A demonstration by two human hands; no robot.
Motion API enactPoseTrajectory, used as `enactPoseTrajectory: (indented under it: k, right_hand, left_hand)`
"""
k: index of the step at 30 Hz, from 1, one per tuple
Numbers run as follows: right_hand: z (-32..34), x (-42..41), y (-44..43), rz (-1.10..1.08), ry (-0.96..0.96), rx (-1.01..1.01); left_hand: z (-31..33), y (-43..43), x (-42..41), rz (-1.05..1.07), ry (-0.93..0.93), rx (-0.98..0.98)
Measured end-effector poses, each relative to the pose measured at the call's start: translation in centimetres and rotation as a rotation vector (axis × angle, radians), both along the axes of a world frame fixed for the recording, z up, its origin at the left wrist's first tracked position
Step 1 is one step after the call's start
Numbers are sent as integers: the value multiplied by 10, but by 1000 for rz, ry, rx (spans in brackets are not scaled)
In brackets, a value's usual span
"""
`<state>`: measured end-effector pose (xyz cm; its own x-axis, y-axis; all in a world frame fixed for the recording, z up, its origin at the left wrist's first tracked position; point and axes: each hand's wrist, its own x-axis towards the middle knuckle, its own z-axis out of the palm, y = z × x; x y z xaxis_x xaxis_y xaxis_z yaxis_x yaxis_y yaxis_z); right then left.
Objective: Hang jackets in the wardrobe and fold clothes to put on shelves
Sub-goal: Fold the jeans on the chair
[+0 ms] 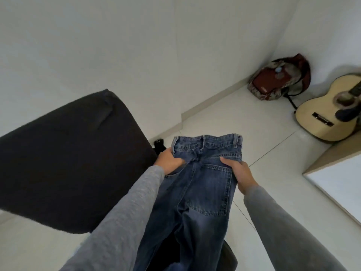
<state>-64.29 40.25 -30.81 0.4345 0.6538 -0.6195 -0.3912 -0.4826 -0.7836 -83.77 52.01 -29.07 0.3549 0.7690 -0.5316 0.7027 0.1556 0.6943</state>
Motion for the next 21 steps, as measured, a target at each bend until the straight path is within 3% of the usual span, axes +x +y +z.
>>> enactPoseTrajectory:
  k: [8,15,21]
  right_hand:
    - [132,-100,-77,-115,-361,220]
    - [249,-174,-129,-149,-547,414]
    - [342,-222,-144,-142,-644,515]
  left_hand:
    - [110,-94,-107,145,-209,246]
    - [228,-146,-207,221,-413,522]
    - [317,-176,-244,353,-458,709]
